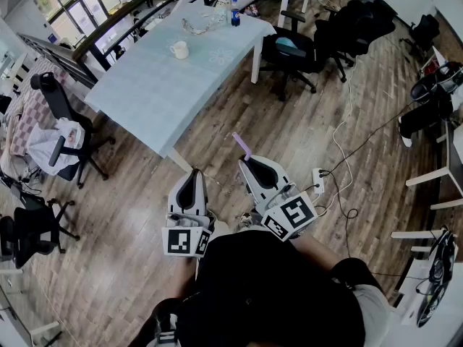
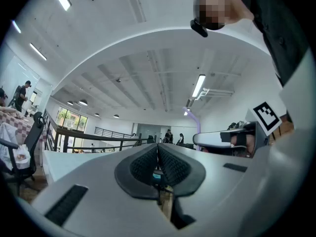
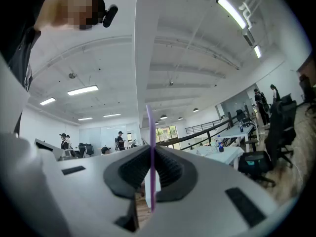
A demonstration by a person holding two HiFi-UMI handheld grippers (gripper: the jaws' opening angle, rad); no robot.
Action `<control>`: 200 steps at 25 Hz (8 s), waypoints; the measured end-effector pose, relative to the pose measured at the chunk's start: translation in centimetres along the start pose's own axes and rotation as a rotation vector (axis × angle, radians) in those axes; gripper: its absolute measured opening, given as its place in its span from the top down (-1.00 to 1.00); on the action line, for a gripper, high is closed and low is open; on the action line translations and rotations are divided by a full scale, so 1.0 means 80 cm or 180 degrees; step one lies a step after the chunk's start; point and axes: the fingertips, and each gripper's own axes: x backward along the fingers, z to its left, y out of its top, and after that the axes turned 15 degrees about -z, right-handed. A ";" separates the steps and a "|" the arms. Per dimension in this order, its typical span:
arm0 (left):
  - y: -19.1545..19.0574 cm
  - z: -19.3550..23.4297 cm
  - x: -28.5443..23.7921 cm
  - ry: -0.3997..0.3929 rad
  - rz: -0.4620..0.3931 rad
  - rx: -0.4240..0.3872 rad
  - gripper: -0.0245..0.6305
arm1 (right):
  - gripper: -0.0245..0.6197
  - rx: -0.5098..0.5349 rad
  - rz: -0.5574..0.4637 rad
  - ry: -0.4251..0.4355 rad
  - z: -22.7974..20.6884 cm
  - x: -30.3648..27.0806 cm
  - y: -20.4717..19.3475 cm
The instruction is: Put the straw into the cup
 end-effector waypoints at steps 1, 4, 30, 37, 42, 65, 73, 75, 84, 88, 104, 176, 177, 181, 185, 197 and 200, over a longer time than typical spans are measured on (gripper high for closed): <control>0.001 -0.003 0.002 0.0011 -0.0005 -0.0001 0.88 | 0.82 -0.0003 -0.0008 -0.0004 0.000 0.003 0.002; 0.005 -0.012 0.008 0.0040 -0.0018 -0.0022 0.88 | 0.82 -0.0019 -0.0021 0.0002 0.002 0.010 0.006; -0.013 -0.024 -0.023 -0.0031 -0.0010 -0.0053 0.88 | 0.82 -0.0049 -0.0021 -0.0053 -0.031 0.005 0.000; -0.031 -0.008 -0.044 0.0002 0.0026 -0.0046 0.88 | 0.82 -0.0102 0.0069 -0.0073 -0.053 -0.018 -0.019; -0.049 0.017 -0.076 -0.0019 0.0044 -0.0001 0.88 | 0.82 -0.0060 0.0099 -0.0058 -0.070 -0.053 -0.031; -0.104 0.146 -0.291 -0.0147 0.0015 0.0104 0.88 | 0.82 -0.0070 0.0212 -0.0197 -0.195 -0.261 -0.074; -0.115 0.178 -0.326 -0.0168 0.0001 0.0110 0.88 | 0.82 -0.0047 0.0220 -0.0187 -0.212 -0.307 -0.086; -0.119 0.185 -0.333 -0.0173 0.0006 0.0108 0.88 | 0.82 -0.0024 0.0218 -0.0176 -0.216 -0.316 -0.088; -0.129 0.197 -0.357 -0.0219 0.0012 0.0103 0.88 | 0.82 -0.0007 0.0170 -0.0209 -0.232 -0.332 -0.092; -0.126 0.191 -0.361 -0.0230 -0.0006 0.0094 0.88 | 0.82 -0.0053 0.0145 -0.0247 -0.239 -0.334 -0.090; -0.156 0.210 -0.423 0.0025 0.0053 -0.0021 0.88 | 0.82 -0.0168 0.0192 -0.0089 -0.310 -0.385 -0.099; -0.279 0.458 -0.722 0.1599 -0.0026 -0.0382 0.88 | 0.82 -0.0473 0.0767 0.1369 -0.518 -0.784 -0.223; -0.281 0.465 -0.723 0.1593 -0.0013 -0.0370 0.88 | 0.82 -0.0454 0.0769 0.1365 -0.516 -0.793 -0.229; -0.290 0.491 -0.729 0.1552 0.0020 -0.0339 0.88 | 0.82 -0.0465 0.0780 0.1313 -0.515 -0.829 -0.251; -0.303 0.521 -0.727 0.1602 0.0053 -0.0256 0.88 | 0.82 -0.0489 0.0849 0.1254 -0.509 -0.865 -0.283; -0.335 0.611 -0.707 0.1773 0.0138 -0.0124 0.88 | 0.82 -0.0429 0.1169 0.1202 -0.497 -0.920 -0.402; -0.340 0.624 -0.709 0.1774 0.0071 -0.0115 0.88 | 0.82 -0.0388 0.1187 0.1236 -0.495 -0.927 -0.431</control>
